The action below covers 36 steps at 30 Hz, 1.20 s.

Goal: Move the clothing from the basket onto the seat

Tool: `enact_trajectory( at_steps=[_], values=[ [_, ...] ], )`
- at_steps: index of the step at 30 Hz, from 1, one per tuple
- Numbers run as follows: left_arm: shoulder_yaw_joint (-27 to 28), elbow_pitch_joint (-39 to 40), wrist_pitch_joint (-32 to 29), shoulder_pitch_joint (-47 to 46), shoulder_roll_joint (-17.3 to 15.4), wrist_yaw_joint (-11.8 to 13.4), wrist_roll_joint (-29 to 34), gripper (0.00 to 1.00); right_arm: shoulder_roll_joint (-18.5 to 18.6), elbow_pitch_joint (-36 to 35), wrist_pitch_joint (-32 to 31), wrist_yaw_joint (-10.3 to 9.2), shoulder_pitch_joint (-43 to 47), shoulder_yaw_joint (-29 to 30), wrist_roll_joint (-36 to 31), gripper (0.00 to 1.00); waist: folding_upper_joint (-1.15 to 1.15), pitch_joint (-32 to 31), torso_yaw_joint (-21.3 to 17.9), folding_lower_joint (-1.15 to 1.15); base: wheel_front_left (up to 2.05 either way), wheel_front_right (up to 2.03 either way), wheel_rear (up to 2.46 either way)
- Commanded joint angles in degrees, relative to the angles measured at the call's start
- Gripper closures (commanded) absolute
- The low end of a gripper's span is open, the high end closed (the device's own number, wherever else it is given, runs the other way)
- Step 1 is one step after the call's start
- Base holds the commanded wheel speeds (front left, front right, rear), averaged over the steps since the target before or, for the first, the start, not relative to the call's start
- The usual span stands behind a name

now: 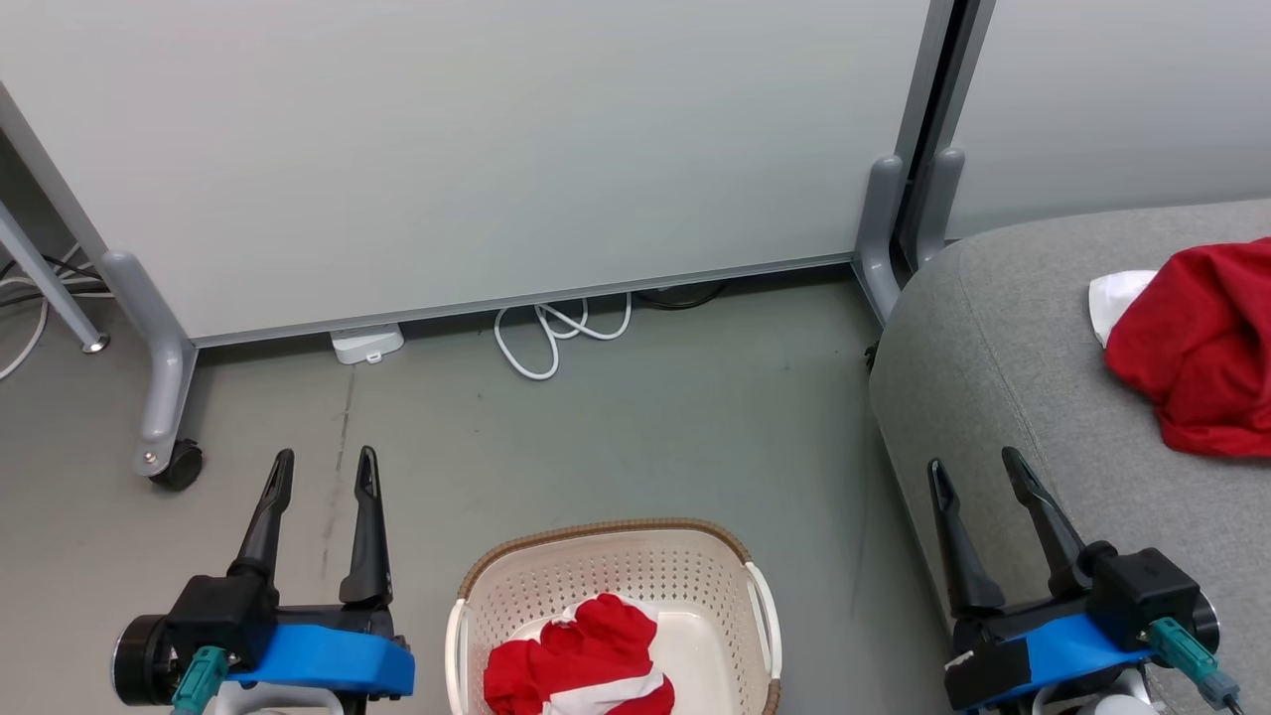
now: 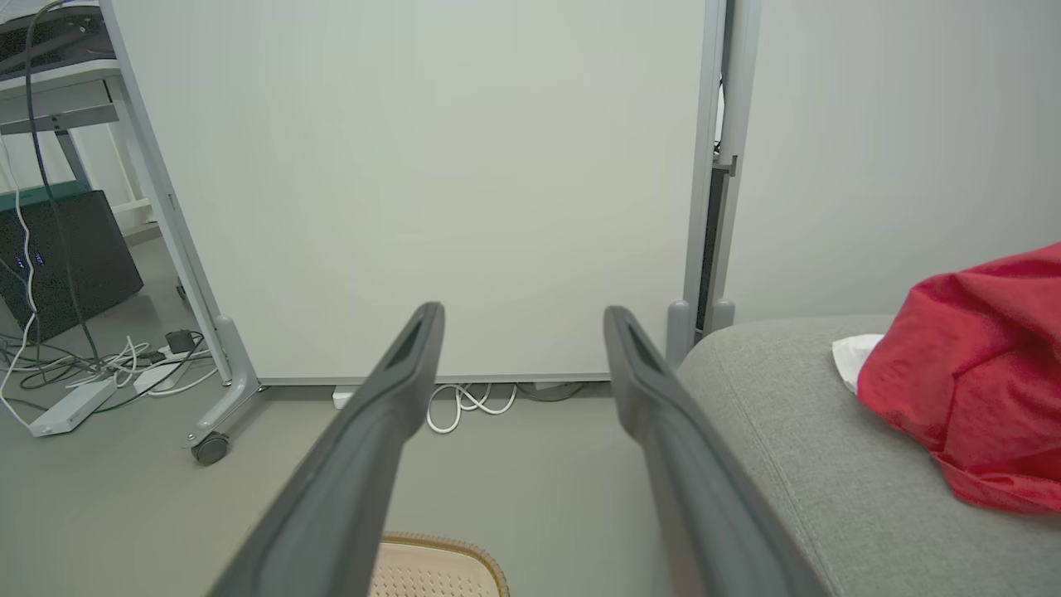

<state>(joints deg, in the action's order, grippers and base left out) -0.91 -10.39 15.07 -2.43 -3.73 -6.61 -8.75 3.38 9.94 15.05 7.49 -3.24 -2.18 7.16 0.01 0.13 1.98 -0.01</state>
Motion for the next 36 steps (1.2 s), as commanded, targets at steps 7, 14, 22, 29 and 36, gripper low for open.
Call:
enact_trajectory(
  at_steps=[7,14,22,29,36],
  values=[
    [1.3,-0.5,0.2,1.0,0.5,-0.6,0.8,0.00,-0.5,1.1,0.2,0.01,0.7,0.1,0.5,0.00,-0.01,-0.5,0.6,0.01,0.00,0.00,0.00],
    [1.6,-0.3,0.2,1.0,0.8,-0.9,1.3,0.00,-0.5,1.4,0.2,0.01,0.9,-0.2,0.5,0.00,-0.01,-0.8,0.7,0.01,0.00,0.00,0.00],
    [1.7,-0.3,0.2,0.4,0.8,-0.9,1.6,0.00,-0.5,1.4,0.2,0.01,0.9,-0.4,1.0,0.00,-0.01,-0.7,0.8,0.01,0.00,0.00,0.00],
    [0.7,-1.0,0.2,-0.6,0.9,-0.9,1.8,0.00,-0.6,1.4,0.2,0.01,0.7,-0.6,1.1,0.00,-0.01,-0.6,0.7,0.01,0.00,0.00,0.00],
    [-5.5,-4.7,0.2,-6.6,-2.6,-0.9,0.5,0.00,-0.5,1.0,0.2,0.01,-0.9,-0.6,0.5,0.00,-0.01,0.4,-0.3,0.01,0.00,0.00,0.00]
  ],
)
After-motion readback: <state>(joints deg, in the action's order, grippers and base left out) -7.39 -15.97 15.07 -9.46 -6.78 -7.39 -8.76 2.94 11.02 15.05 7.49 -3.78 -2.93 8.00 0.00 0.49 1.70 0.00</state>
